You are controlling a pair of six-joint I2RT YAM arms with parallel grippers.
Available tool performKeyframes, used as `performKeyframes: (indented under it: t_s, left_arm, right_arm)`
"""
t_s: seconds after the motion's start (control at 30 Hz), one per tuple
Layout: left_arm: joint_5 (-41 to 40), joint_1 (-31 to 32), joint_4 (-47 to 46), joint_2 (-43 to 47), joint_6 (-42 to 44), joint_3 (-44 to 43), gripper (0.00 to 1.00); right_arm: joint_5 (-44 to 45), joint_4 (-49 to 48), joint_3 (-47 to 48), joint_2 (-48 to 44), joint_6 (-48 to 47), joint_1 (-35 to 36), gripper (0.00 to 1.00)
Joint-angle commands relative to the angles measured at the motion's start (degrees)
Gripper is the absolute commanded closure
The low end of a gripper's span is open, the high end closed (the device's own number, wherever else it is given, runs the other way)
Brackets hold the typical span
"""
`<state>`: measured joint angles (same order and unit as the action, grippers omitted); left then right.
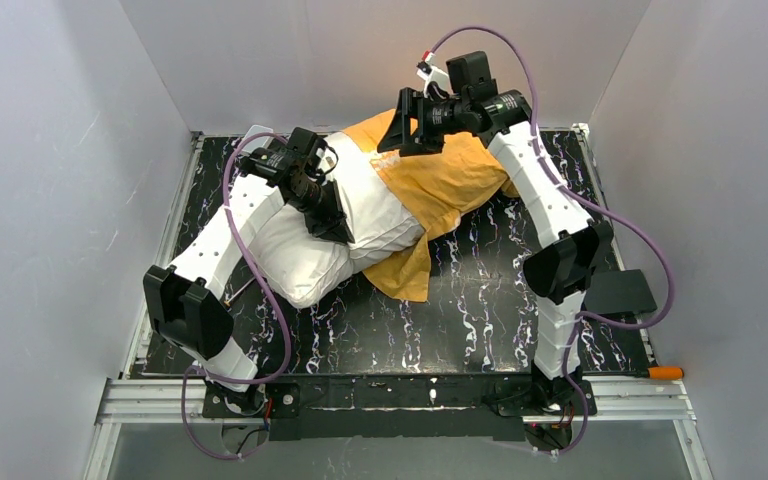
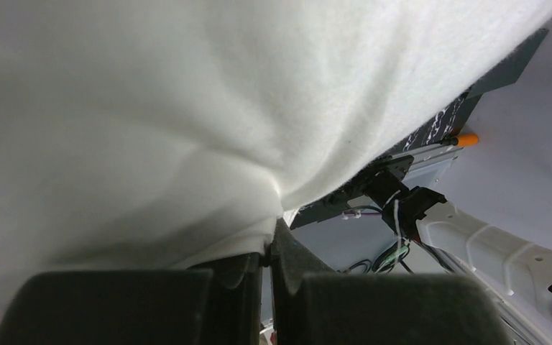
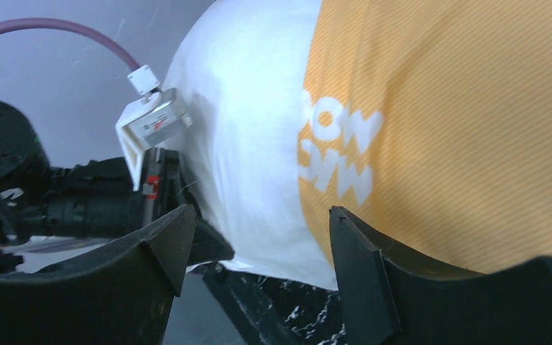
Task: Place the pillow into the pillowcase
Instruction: Stuff the pillow into the pillowcase.
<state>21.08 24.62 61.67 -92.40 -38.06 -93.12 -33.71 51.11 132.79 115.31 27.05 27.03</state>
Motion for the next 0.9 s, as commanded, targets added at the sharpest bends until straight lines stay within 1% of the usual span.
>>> performKeyframes:
  t_s: [0.0, 0.1, 0.23, 0.3, 0.33, 0.37, 0.43, 0.47, 0.5, 0.53, 0.57, 0.6, 0.67, 0.7, 0.73, 0.77, 0.8, 0.83, 0.87]
  left_arm:
    - [3.17, 0.17, 1.13, 1.85, 1.69, 0.63, 1.00]
    - [3.52, 0.23, 1.11, 2.13, 1.78, 1.21, 1.00]
    - [3.15, 0.16, 1.32, 2.22, 2.17, 1.00, 1.00]
    - [2.94, 0.17, 1.51, 2.07, 2.20, 0.64, 1.00]
    - [2.85, 0.16, 1.52, 1.92, 2.20, 0.53, 1.00]
    - [2.70, 0.16, 1.60, 1.81, 2.25, 0.23, 1.00]
    - [2.32, 0.16, 1.53, 1.47, 2.27, -0.34, 1.00]
    - [2.14, 0.16, 1.56, 1.20, 2.21, -0.67, 1.00]
    - [1.99, 0.16, 1.56, 0.84, 2.22, -1.32, 1.00]
    - [1.79, 0.16, 1.61, 0.39, 2.21, -2.01, 1.00]
    - [1.77, 0.16, 1.57, -0.11, 2.08, -2.80, 1.00]
    - [1.74, 0.16, 1.53, -0.88, 2.02, -3.84, 1.00]
    - [1.89, 0.16, 1.52, -2.81, 1.56, -6.73, 1.00]
    - [2.15, 0.16, 1.52, -3.92, 1.48, -8.72, 1.00]
    - [2.45, 0.16, 1.52, -5.25, 1.36, -10.76, 1.00]
    - [2.97, 0.16, 1.57, -6.58, 1.33, -12.76, 1.00]
    - [3.37, 0.16, 1.95, -8.27, 1.45, -14.82, 1.00]
    - [3.46, 0.21, 2.76, -9.22, 1.68, -16.40, 1.00]
    - [3.45, 0.17, 3.33, -9.77, 1.85, -17.41, 1.00]
  right_arm:
    - [6.84, -5.21, 1.81, 1.81, -4.58, 0.65, 0.24]
    - [7.37, -4.22, 5.23, 5.20, -5.94, 1.90, 0.23]
    - [8.24, -2.84, 4.19, 7.38, -8.04, 3.99, 0.22]
    - [8.18, -2.05, 3.42, 7.71, -9.14, 5.25, 0.24]
    - [7.82, -1.73, 3.59, 7.84, -9.42, 5.91, 0.29]
    - [6.89, -1.40, 3.88, 8.09, -9.13, 6.19, 0.37]
    - [4.14, -1.11, 4.40, 8.33, -7.86, 6.25, 0.64]
    - [2.85, -1.31, 4.67, 8.12, -7.02, 6.26, 0.74]
    - [1.35, -1.95, 4.75, 7.58, -6.17, 6.28, 0.90]
    - [-0.17, -2.99, 4.59, 7.07, -4.88, 6.21, 0.96]
    - [-2.01, -4.77, 4.14, 6.17, -3.26, 6.20, 0.99]
    - [-4.24, -7.49, 3.13, 5.14, -1.23, 6.27, 0.99]
    - [-10.27, -17.07, -1.04, 2.26, 5.03, 6.28, 0.99]
    - [-12.98, -23.58, -3.70, 0.89, 9.68, 6.27, 0.99]
    - [-14.49, -27.95, -5.51, -0.11, 13.16, 6.27, 0.99]
    - [-14.90, -29.35, -5.71, -0.39, 14.75, 6.22, 0.99]
    - [-14.50, -28.14, -4.89, -0.31, 14.45, 6.23, 0.99]
    - [-13.15, -25.37, -3.62, -0.01, 12.92, 6.20, 0.99]
    - [-9.35, -20.21, -1.67, 0.33, 9.96, 5.99, 0.99]
